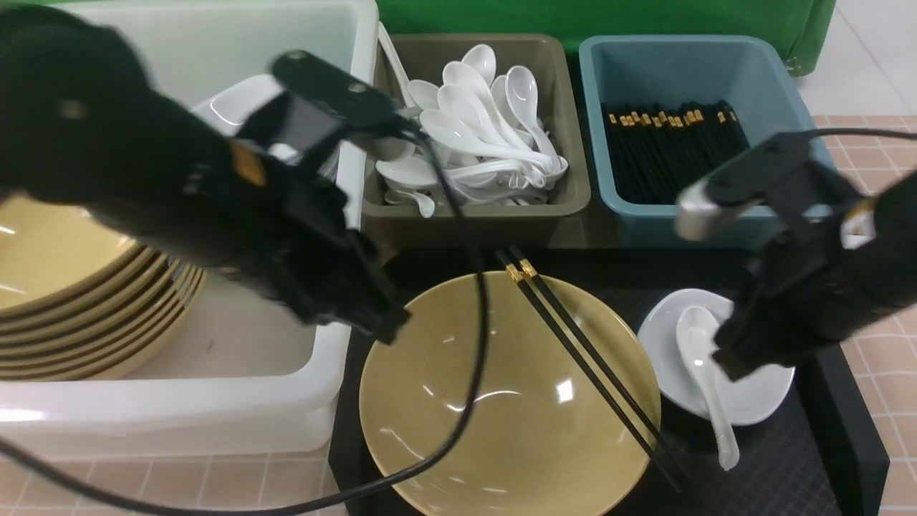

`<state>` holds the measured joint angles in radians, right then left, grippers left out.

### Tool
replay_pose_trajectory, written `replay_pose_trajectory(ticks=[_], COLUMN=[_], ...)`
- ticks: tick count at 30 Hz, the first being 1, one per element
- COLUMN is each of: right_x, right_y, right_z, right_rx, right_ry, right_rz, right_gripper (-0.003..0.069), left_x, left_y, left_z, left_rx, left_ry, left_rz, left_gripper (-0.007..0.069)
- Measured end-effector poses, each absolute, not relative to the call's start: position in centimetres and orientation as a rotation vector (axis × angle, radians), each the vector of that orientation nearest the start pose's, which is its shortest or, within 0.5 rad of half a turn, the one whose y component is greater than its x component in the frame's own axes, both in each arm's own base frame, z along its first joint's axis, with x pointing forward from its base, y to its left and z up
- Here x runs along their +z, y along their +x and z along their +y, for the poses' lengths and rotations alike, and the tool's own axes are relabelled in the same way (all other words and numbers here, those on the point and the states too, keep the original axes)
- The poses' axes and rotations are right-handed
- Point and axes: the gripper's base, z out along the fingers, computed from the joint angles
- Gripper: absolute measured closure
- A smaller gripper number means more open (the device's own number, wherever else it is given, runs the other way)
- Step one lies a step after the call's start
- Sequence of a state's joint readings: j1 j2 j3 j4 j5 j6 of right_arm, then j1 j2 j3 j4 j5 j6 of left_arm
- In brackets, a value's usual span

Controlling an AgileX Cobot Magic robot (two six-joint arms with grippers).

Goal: On brown table put chopsticks spoon bowls plates into blue grey white boxes.
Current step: 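Move the grippers toward the tableware on the black tray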

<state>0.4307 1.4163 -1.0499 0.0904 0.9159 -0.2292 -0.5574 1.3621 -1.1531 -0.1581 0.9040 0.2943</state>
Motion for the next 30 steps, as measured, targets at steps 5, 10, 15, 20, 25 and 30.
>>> replay_pose_trajectory(ticks=[5, 10, 15, 20, 25, 30], right_x=[27.9, 29.0, 27.6, 26.0, 24.5, 24.5], right_y=[26.5, 26.8, 27.4, 28.6, 29.4, 29.4], right_z=[14.7, 18.3, 21.2, 22.3, 22.9, 22.9], right_rx=[0.177, 0.208, 0.210, 0.181, 0.161, 0.161], right_ry=[-0.924, -1.041, -1.135, -1.164, -1.171, -1.162], right_rz=[2.635, 2.562, 2.563, 2.591, 2.627, 2.631], right_gripper=[0.0302, 0.0172, 0.0144, 0.0141, 0.0156, 0.0321], left_x=[31.0, 30.6, 30.5, 30.5, 30.5, 30.5], left_y=[23.9, 24.0, 24.0, 24.1, 24.1, 24.2], left_z=[-16.2, -15.6, -15.1, -14.9, -14.9, -14.8], left_rx=[-0.252, -0.147, -0.082, -0.055, -0.050, -0.042], left_ry=[1.063, 1.121, 1.109, 1.101, 1.100, 1.103], left_rz=[2.422, 2.454, 2.484, 2.486, 2.486, 2.483], left_gripper=[0.0622, 0.0622, 0.0622, 0.0622, 0.0622, 0.0622])
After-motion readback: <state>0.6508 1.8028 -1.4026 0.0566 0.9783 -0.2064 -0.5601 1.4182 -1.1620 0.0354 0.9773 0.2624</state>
